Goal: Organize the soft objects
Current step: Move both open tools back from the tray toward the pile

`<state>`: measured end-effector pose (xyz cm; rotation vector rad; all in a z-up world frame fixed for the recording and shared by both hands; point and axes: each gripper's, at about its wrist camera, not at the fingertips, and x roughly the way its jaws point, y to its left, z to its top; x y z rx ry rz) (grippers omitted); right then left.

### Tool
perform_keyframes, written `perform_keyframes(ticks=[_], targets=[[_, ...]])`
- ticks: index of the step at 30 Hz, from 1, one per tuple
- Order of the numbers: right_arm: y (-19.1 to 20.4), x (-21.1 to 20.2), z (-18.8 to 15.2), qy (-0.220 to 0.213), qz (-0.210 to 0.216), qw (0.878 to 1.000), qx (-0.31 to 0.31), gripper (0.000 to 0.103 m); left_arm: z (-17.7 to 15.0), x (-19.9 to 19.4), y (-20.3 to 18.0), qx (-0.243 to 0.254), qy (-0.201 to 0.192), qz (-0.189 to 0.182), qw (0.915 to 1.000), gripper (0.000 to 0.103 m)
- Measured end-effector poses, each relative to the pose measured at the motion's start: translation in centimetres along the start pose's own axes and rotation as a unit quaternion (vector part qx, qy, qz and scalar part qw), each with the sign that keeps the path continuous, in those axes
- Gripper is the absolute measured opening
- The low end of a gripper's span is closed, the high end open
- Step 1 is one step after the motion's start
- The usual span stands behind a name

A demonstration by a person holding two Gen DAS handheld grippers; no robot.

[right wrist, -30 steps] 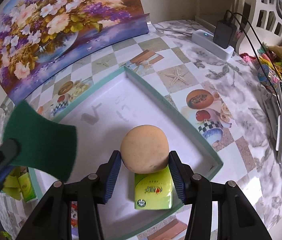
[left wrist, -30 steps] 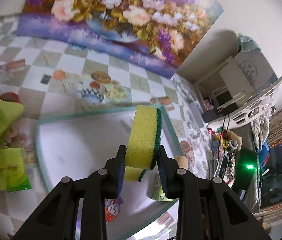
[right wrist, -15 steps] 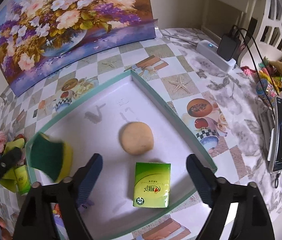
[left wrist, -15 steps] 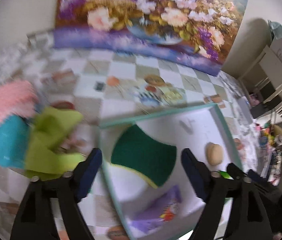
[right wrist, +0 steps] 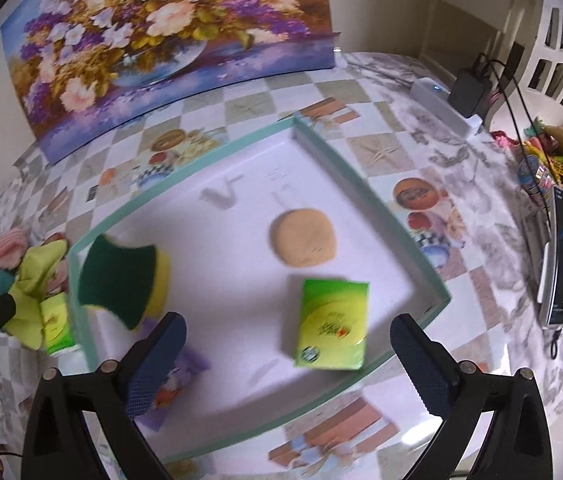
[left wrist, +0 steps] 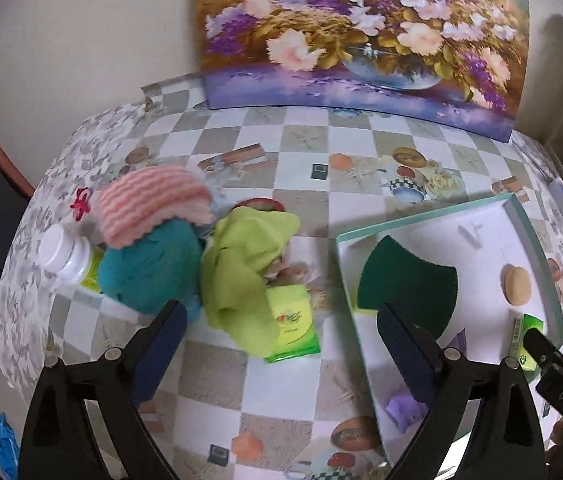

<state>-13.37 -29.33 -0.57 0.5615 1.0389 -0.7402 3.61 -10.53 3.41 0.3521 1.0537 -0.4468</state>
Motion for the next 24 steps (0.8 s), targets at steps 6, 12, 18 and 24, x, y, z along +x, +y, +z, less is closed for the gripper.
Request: perform_keyframes(ticks=[6,12,18,24], targets=[[2.8,-0.5,-1.2,0.010,0.033,0.999,-0.014,0.103,-0.9,-0.7,2.7,-0.010,0.005,0.013,0.9998,0.096],[6.8,-0.4,-2.3,0.018,0.048,0.998,-0.042,0.103,-1.8,-0.1,7.3,-0.054,0.021,0.031,0.9979,0.096],[10.7,-0.2,-3.1,0.024,0.068,0.995,-0.065,0.103,-2.2,0.4,10.7,-0.098,0.027,0.032,0.9943,0.096],[14.6,0.1,-4.2,0.024,0.075,0.992,-0.102,0.103,-2.6,1.1,12.6,-0.132,0.033,0.027,0.9904,0.096]])
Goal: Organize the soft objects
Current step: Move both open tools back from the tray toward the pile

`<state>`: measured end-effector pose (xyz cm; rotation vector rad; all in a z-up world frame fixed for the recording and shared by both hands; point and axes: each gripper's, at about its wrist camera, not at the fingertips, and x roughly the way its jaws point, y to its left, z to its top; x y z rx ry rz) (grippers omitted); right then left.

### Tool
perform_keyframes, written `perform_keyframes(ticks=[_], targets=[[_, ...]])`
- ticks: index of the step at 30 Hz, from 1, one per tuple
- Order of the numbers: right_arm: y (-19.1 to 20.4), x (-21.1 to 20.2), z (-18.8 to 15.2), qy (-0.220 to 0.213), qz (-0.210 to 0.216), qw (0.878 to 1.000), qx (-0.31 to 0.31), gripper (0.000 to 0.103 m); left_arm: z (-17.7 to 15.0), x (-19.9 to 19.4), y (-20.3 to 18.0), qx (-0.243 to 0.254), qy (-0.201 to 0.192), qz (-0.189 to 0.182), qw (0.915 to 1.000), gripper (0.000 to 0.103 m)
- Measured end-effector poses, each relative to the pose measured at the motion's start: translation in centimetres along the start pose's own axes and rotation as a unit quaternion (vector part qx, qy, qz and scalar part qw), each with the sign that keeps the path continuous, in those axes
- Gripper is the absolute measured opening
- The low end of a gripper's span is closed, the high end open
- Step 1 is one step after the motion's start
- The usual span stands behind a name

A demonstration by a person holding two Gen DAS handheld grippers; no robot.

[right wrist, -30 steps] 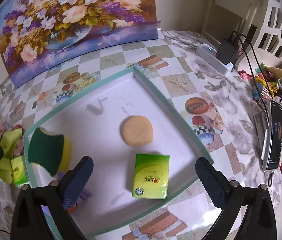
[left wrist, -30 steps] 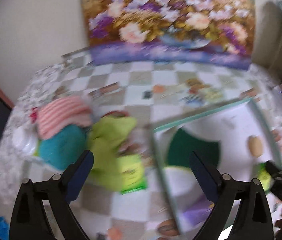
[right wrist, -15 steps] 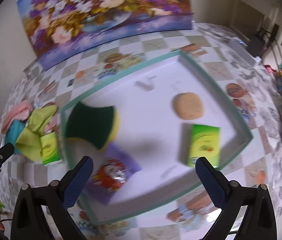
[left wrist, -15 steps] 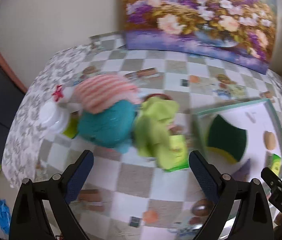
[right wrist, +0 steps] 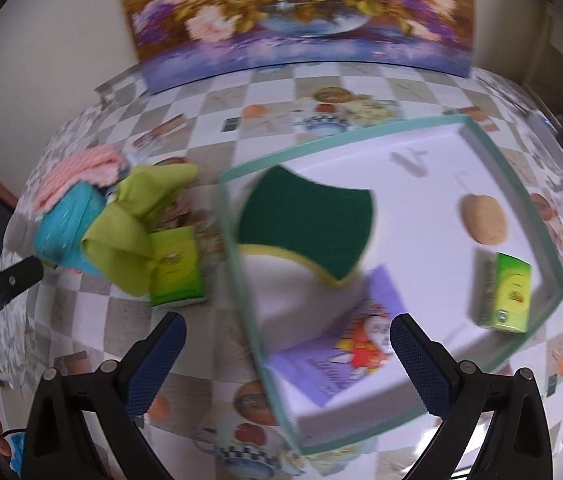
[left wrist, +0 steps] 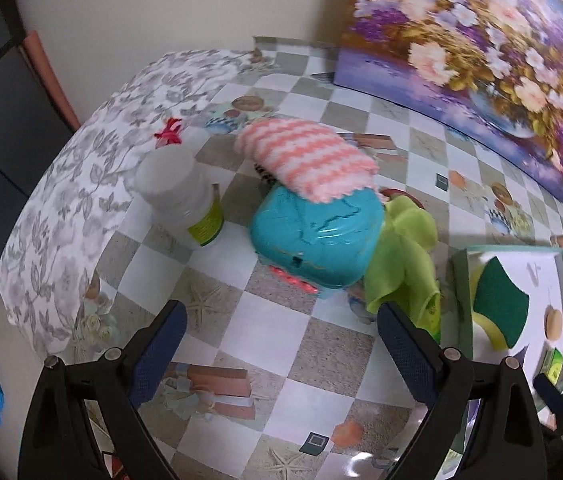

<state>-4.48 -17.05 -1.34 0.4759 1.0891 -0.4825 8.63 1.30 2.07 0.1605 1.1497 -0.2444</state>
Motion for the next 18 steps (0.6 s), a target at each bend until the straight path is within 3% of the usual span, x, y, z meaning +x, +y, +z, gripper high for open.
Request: perform_keyframes(ticks=[8,18], targets=[[2.5,0.9,0.0,-0.004,0.017,0.999,-0.043,0.103,0.1,1.3,1.8,-0.054,0.006,-0.041,0.9977,0.099],[3.1,2.1,0.5,-0.002,0.054,0.997,-0.053,0.100,0.5,1.2,0.9,-0.048,0.007,-0.088,0.9950,0.103]])
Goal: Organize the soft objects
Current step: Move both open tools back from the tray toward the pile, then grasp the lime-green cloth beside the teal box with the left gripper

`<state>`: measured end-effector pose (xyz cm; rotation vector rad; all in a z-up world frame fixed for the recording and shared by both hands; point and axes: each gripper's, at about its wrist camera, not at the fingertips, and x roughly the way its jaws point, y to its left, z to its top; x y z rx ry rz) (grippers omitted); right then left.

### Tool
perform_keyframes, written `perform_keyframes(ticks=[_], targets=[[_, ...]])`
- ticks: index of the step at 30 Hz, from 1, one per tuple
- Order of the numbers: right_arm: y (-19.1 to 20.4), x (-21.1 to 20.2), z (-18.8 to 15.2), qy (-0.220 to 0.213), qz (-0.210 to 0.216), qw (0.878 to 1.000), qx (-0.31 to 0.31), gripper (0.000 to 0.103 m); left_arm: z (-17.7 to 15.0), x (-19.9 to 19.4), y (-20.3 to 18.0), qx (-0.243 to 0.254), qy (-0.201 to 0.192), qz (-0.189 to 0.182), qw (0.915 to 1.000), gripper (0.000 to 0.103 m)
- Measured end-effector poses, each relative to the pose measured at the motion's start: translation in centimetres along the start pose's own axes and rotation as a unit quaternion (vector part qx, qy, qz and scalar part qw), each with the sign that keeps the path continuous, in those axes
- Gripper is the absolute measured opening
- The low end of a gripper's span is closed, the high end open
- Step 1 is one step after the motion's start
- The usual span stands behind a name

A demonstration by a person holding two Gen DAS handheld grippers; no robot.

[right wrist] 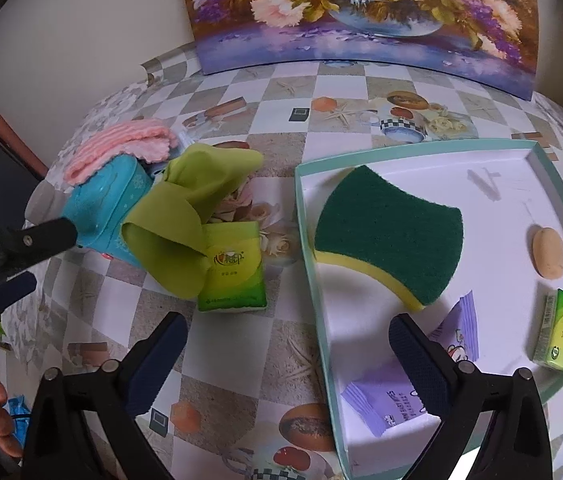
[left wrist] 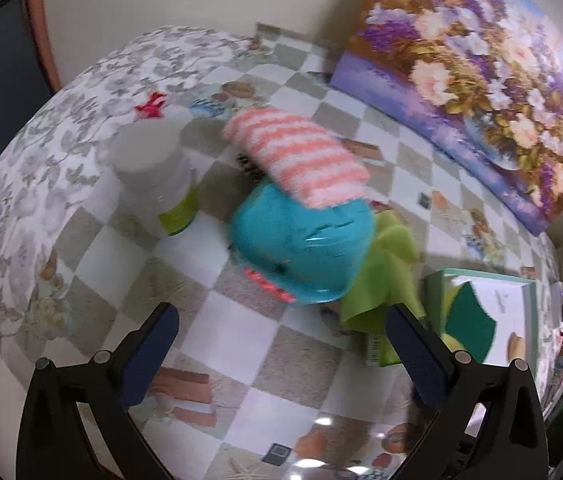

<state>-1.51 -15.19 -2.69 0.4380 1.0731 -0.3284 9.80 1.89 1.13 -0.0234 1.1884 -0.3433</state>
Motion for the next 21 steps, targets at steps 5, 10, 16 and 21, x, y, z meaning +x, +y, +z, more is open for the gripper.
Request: perform_keyframes(ticks=[5,10,16,21], targets=[[-0.7,-0.5,0.2,-0.003,-0.001,1.000,0.002,0.100,-0.3,0.1,-2.2,0.027,0.009,-0.023,0.9994,0.102],[-1.5,-1.1,0.2,-0.005,-0.010,1.000,0.001,0.099,-0.5,0.7,-3.8,0.042,0.015,-0.033,0.9985,0.101],[-2.1,-1.5,0.1,-0.007,-0.013,1.000,0.000,0.099,-0.7,1.4,-5.6,0.051,0.022,-0.046,0.9974,0.083],[-2.5,-1.8,0.1,-0.009,-0.012,1.000,0.002,0.099,-0.6,2.7,-6.6,0.050,0.030,-0.050,0.9970,0.056]])
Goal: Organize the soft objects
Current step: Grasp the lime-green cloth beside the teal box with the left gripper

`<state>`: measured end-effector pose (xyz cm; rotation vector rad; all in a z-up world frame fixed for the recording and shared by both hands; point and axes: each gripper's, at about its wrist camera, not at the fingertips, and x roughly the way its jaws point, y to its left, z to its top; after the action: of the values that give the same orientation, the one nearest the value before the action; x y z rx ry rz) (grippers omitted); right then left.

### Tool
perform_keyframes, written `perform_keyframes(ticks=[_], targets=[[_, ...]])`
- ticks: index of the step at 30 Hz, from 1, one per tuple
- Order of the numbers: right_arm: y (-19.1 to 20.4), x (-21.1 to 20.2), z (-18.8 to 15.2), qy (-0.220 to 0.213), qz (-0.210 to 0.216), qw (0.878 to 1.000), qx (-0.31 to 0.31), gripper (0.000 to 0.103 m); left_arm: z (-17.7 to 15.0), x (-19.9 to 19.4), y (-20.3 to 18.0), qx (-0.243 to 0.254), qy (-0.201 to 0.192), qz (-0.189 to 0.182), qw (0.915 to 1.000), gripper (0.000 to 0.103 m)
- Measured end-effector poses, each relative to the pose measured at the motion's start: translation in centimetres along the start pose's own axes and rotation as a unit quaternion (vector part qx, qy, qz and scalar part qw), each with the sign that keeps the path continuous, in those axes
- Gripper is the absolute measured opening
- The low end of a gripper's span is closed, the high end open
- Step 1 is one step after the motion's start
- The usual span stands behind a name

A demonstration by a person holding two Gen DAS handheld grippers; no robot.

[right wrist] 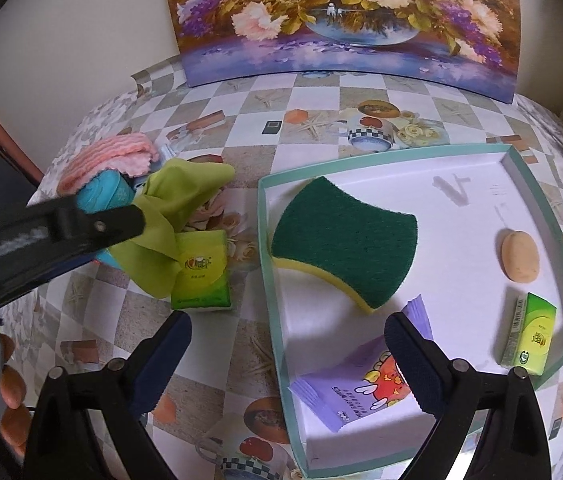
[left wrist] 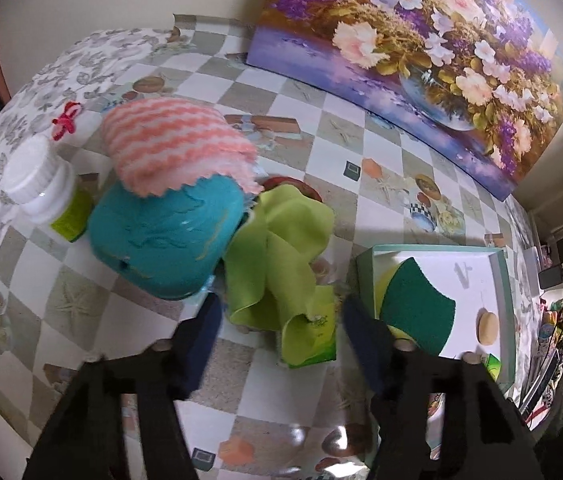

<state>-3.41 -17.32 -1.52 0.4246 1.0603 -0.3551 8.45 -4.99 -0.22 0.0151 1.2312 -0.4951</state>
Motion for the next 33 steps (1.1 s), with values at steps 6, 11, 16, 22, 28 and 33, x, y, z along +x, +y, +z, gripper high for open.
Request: perform_keyframes(ticks=[6,11,16,22,28,33], targets=[[-0.1,0.0,0.0,0.000,0.000,1.000,0.000,0.098,0.0,1.4,0.1,-0.006,0.008,-0.003,1.0000,0.013],[-0.2,-0.1,0.1,-0.002,0.000,1.000,0.000,0.098,-0.1,1.5,0.3,-0.011,0.007,-0.019,0.9997,0.005],[-0.2,-0.2,0.2,-0.003,0.000,1.000,0.001,0.097,0.0,0.7,0.4,-0.015,-0.006,-0.038,0.9992,0.003],[-0.1,-0.6,0.3,-0.012,0.004,1.000,-0.001,0.097,0.0,-1.0,0.7,-0.024,-0.025,-0.075,0.9966,0.002],[0.0,-0.9,0.3,-0.017,0.004,1.000,-0.003,0.097,0.2,-2.9,1.0,-0.023,-0.053,-0.087,0.9946,0.002],[0.0,-0.8,0.2,-0.014,0.003,1.000,-0.004,0.096,0.2,-1.7,1.2,-0.026,-0.030,-0.083,0.9957,0.002]])
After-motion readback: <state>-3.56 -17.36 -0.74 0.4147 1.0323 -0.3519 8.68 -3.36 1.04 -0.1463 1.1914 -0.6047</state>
